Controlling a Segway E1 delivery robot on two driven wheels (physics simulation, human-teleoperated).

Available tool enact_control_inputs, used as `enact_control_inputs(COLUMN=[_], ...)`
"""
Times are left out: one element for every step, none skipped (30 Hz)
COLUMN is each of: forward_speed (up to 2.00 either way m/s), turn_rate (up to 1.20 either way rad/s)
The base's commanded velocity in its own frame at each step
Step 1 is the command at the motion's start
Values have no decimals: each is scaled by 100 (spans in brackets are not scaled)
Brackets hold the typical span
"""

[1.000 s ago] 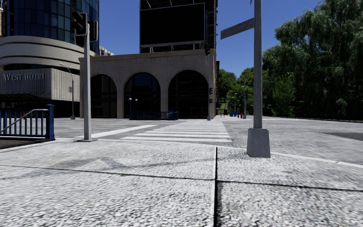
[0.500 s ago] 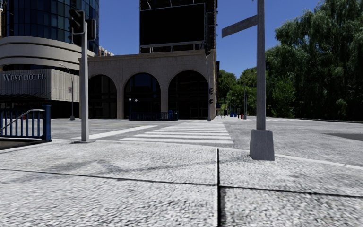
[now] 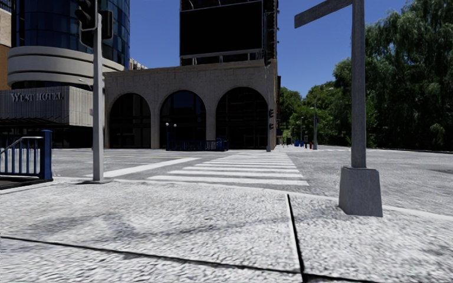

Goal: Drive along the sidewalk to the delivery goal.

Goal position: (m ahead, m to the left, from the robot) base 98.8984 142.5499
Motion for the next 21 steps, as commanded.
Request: enact_control_inputs(forward_speed=[199,199,199,199,199,199,199,199,199,199,199,199,199,199,199,199,199,199,199,199,199], turn_rate=[0,3,11,11,18,21,22,22,23,23,23,23,23,20,18,18,18,18,18,18,18])
